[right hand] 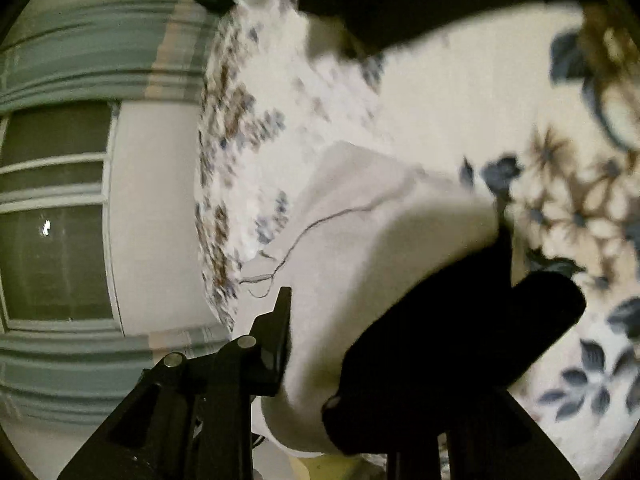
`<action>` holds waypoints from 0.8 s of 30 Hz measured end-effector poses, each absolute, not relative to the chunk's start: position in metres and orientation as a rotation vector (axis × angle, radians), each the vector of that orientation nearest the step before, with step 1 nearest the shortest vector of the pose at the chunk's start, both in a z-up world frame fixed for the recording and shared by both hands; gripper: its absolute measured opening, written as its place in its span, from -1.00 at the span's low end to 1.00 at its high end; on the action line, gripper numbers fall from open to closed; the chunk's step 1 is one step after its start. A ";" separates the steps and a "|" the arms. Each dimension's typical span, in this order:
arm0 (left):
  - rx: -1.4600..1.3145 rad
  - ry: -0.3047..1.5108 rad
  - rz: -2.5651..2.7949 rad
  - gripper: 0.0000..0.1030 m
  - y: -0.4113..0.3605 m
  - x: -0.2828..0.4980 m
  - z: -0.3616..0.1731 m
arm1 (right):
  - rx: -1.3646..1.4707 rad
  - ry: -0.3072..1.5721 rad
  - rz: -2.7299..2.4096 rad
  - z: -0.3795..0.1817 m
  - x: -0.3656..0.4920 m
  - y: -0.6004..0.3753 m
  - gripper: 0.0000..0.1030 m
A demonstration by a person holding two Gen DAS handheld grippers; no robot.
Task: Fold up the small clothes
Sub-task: 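Lift the folded shirt with both grippers and carry it onto the clothes stack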
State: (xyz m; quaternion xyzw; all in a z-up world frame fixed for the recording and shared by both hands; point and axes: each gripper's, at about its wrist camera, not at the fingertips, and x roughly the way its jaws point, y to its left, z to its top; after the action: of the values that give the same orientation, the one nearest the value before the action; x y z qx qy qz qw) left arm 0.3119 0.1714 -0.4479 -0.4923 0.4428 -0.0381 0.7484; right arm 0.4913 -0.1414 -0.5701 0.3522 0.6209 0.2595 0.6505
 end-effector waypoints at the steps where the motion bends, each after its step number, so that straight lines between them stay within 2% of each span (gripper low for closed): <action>1: -1.051 0.972 -0.119 -0.59 0.171 0.320 -0.434 | 0.815 1.380 0.578 -0.553 0.492 -0.146 -0.47; 8: -0.882 0.950 -0.320 -0.59 0.157 0.415 -0.330 | 0.857 1.113 0.501 -0.424 0.528 -0.169 -0.47; 13: -0.799 0.922 -0.468 -0.59 0.124 0.522 -0.259 | 0.877 0.902 0.436 -0.339 0.588 -0.202 -0.47; 16: -0.733 0.921 -0.561 -0.58 0.097 0.592 -0.235 | 0.887 0.775 0.388 -0.303 0.633 -0.227 -0.47; 19: -0.644 0.955 -0.619 -0.58 0.067 0.658 -0.241 | 0.884 0.686 0.326 -0.292 0.669 -0.251 -0.47; 21: -0.564 0.995 -0.643 -0.58 0.046 0.683 -0.257 | 0.896 0.663 0.271 -0.308 0.696 -0.267 -0.47; 24: -0.482 1.096 -0.644 -0.57 0.021 0.720 -0.308 | 0.906 0.683 0.204 -0.348 0.722 -0.283 -0.47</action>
State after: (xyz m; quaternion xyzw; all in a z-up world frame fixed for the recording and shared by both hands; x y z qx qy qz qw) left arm 0.7200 0.0209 -0.3081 -0.2230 0.5069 -0.2976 0.7777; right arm 0.7220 -0.2835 -0.3475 0.4285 0.3230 0.0964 0.8383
